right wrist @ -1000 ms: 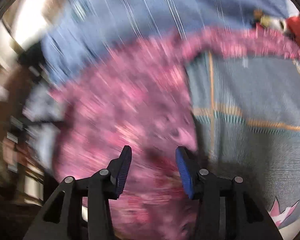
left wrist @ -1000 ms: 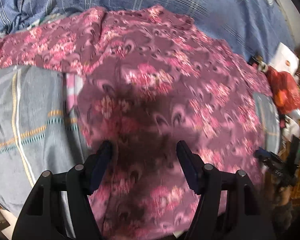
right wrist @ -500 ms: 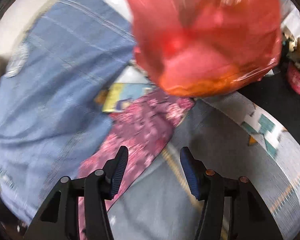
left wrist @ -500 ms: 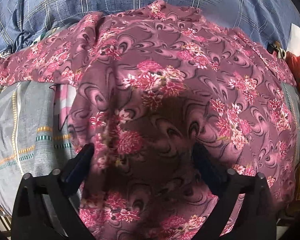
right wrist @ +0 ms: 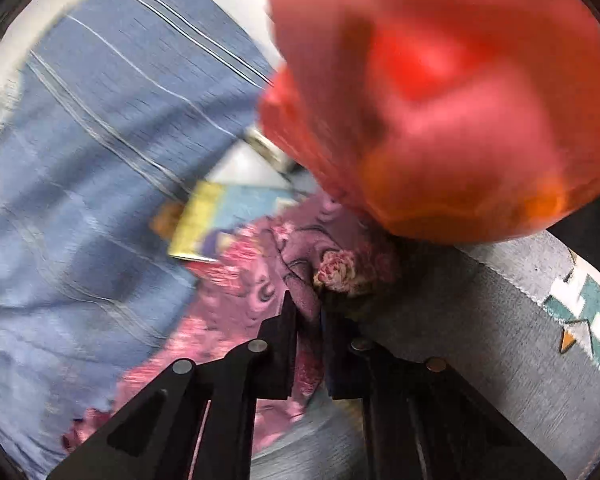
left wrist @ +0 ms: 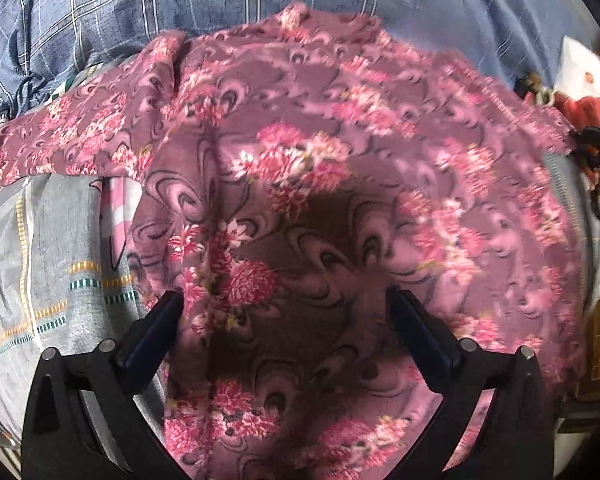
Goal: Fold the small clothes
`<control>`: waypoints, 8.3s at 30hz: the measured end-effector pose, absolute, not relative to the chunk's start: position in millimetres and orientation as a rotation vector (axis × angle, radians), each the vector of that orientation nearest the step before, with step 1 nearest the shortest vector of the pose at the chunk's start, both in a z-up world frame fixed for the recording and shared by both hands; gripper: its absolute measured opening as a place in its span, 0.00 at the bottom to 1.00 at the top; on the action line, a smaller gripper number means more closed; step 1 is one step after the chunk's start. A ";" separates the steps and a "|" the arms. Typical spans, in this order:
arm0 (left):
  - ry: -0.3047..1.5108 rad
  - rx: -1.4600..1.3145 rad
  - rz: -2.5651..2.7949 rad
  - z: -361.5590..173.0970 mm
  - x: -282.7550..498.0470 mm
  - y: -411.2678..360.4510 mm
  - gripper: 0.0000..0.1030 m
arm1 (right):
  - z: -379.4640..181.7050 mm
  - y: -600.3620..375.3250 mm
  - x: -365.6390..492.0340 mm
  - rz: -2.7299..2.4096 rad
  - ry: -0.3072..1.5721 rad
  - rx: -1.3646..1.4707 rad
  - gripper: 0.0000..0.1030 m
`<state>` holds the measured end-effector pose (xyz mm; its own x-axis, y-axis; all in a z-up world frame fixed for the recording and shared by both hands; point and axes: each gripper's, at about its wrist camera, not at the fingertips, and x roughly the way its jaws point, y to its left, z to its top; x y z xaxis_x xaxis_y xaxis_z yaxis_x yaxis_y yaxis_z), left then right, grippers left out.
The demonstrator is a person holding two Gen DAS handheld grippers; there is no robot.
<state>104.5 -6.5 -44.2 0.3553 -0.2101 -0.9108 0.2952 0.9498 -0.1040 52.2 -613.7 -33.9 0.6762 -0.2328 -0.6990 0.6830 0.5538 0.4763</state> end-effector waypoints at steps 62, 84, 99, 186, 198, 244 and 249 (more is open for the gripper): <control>1.279 -0.263 -0.364 -29.4 246.4 3.3 0.64 | -38.3 -346.9 59.3 0.059 0.798 0.966 0.40; 1.175 -0.416 -0.293 1.1 235.5 71.3 0.37 | -39.5 -361.3 39.0 0.015 0.752 1.069 0.09; 1.116 -0.462 -0.124 9.4 236.8 189.1 0.56 | -48.7 -133.7 165.8 0.437 0.929 0.738 0.16; 1.213 -0.420 -0.338 -10.9 195.8 72.7 0.53 | -5.8 -314.1 124.1 0.046 0.768 0.681 0.06; 1.267 -0.406 -0.292 -17.7 190.5 75.8 0.53 | -42.9 -340.0 112.8 -0.019 0.859 0.686 0.06; 1.131 0.392 -0.492 -26.7 31.7 -49.3 0.67 | -11.5 -252.4 -95.6 -0.174 1.127 0.560 0.39; 1.106 0.361 -0.504 -28.1 30.3 -40.8 0.77 | -51.2 -231.8 -88.7 -0.147 1.225 0.525 0.40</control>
<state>30.3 -40.8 -28.1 0.3553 -0.2053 -0.9119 0.5539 0.8321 0.0285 -88.7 -231.8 -51.2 0.3459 0.1693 -0.9229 0.3830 0.8724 0.3036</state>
